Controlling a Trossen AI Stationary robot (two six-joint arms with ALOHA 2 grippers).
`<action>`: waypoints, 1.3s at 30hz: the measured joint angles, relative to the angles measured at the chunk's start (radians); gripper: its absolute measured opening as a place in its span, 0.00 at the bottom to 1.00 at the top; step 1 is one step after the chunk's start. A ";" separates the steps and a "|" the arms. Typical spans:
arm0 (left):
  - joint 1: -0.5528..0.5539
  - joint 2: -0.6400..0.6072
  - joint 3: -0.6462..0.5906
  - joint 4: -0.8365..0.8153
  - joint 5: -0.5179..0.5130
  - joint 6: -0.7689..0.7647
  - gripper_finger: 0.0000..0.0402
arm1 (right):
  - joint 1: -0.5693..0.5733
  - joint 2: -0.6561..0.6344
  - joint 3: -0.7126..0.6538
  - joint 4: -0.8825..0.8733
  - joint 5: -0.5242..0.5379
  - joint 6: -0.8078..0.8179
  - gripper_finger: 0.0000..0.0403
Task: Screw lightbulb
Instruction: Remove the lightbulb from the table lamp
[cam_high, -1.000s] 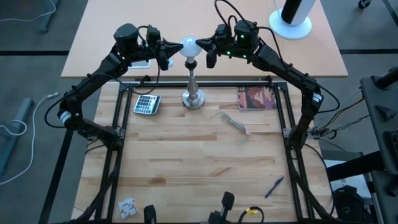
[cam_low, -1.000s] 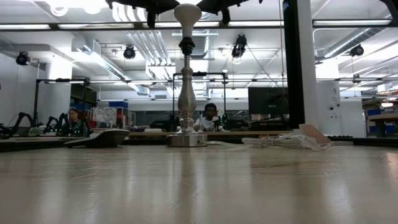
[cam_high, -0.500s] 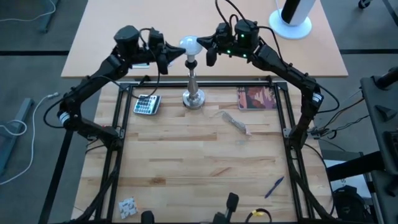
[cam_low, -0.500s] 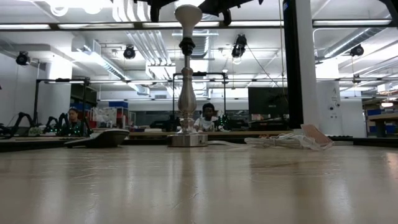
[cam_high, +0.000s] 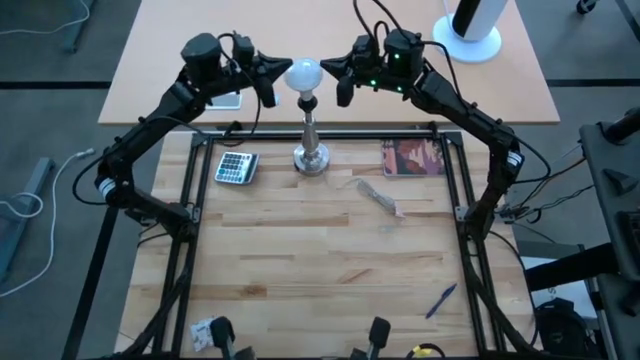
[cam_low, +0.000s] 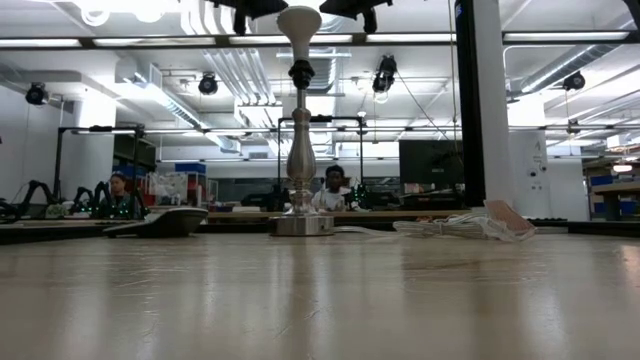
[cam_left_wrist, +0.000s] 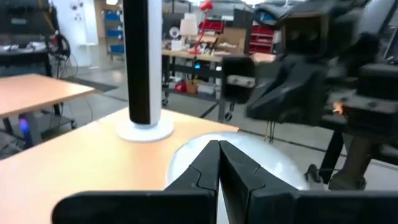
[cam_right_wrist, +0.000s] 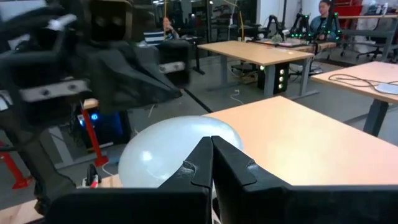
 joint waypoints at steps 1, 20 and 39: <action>0.000 0.008 0.000 -0.002 -0.002 0.000 0.00 | 0.003 0.000 0.000 0.001 -0.001 0.000 0.00; -0.001 0.044 0.003 -0.005 0.048 -0.058 0.00 | 0.013 -0.001 -0.091 0.042 -0.009 -0.018 0.00; -0.022 0.041 0.000 0.005 0.106 -0.111 0.00 | -0.016 0.002 -0.102 0.050 0.008 -0.063 0.00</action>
